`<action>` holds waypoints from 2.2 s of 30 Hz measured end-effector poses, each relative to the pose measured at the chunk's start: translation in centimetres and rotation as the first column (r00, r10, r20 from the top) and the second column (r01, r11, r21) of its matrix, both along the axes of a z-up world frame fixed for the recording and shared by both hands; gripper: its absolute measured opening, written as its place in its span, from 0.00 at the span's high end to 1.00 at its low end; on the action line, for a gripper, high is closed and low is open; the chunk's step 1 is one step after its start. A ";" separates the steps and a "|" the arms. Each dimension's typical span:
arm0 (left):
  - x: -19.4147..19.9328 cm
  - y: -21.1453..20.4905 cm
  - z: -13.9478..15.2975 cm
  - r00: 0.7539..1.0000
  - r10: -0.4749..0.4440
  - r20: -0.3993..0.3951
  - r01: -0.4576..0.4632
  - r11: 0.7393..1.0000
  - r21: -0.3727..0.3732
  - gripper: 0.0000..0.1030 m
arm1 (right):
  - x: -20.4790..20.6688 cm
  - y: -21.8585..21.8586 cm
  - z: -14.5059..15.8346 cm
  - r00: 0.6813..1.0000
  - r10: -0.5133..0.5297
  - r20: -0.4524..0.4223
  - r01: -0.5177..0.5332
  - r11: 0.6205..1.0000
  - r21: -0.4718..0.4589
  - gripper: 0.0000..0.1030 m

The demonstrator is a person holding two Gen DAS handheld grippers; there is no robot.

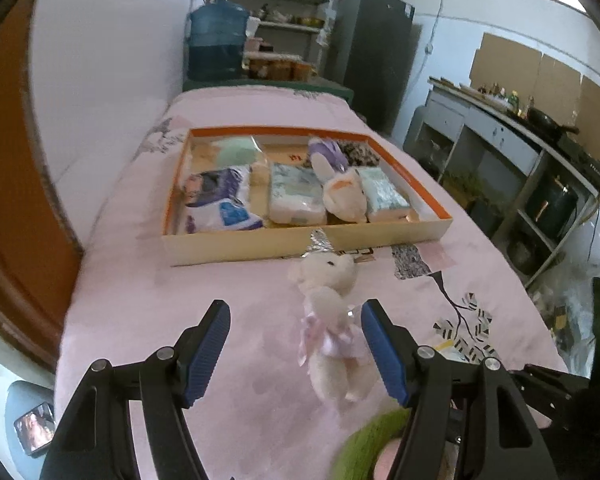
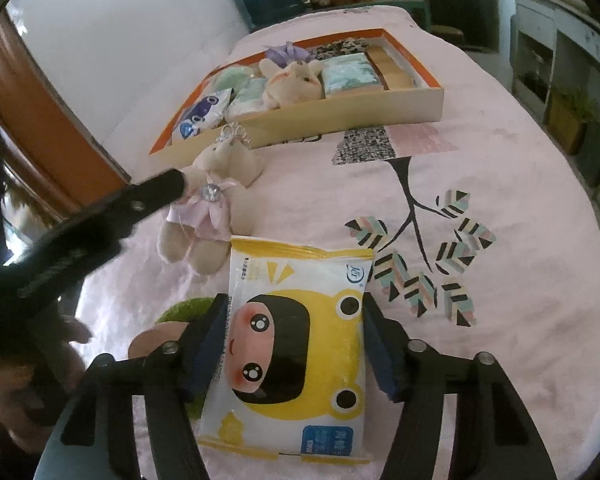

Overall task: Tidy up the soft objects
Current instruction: 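Grasp the white tiara bear with the left gripper while the right gripper grasps the yellow wipe pack, then carry the tiara bear and the yellow wipe pack over the box lid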

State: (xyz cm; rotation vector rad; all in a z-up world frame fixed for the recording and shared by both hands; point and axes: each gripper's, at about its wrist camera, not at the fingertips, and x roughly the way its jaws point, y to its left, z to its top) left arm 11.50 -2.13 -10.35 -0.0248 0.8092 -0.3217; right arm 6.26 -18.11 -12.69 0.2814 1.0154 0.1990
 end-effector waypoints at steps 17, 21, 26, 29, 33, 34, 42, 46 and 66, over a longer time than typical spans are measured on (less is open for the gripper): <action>1.8 -1.6 -3.1 0.993 -0.037 -0.116 0.027 0.996 -0.084 0.72 | -0.3 -1.3 0.2 1.000 -0.016 0.020 0.015 0.997 0.072 0.43; 1.5 -1.5 -2.6 0.994 -0.033 -0.102 0.023 0.995 -0.094 0.72 | -0.5 -1.2 0.3 1.000 -0.010 0.024 0.009 0.998 0.062 0.43; 1.4 -1.2 -1.8 0.997 -0.026 -0.077 0.019 0.996 -0.090 0.72 | -0.4 -0.9 0.4 0.999 -0.001 0.033 0.000 0.999 0.051 0.43; 1.1 -1.1 -1.2 0.998 -0.026 -0.060 0.020 0.995 -0.098 0.72 | -0.4 -0.9 0.6 0.999 0.002 0.037 -0.004 0.999 0.047 0.43; 0.7 -1.0 -0.2 0.999 -0.028 -0.033 0.024 0.994 -0.106 0.72 | -0.4 -0.9 1.1 0.999 0.005 0.054 -0.007 0.999 0.036 0.43; 0.6 -1.0 0.0 0.999 -0.028 -0.027 0.025 0.994 -0.106 0.72 | -0.5 -1.0 1.3 0.998 0.005 0.058 -0.007 0.999 0.034 0.43; -0.2 -0.9 2.2 0.999 -0.019 0.038 0.022 0.996 -0.090 0.72 | -0.3 -1.3 2.8 0.996 0.005 0.091 -0.008 0.999 0.033 0.43; -0.4 -1.0 3.3 0.997 -0.010 0.070 0.016 0.997 -0.077 0.72 | -0.1 -1.2 3.4 0.994 0.009 0.107 -0.012 1.000 0.026 0.43; 0.8 -0.1 5.4 0.992 0.047 0.115 -0.037 0.995 -0.091 0.72 | 4.3 -1.2 7.0 0.981 0.048 0.188 -0.047 0.999 -0.014 0.43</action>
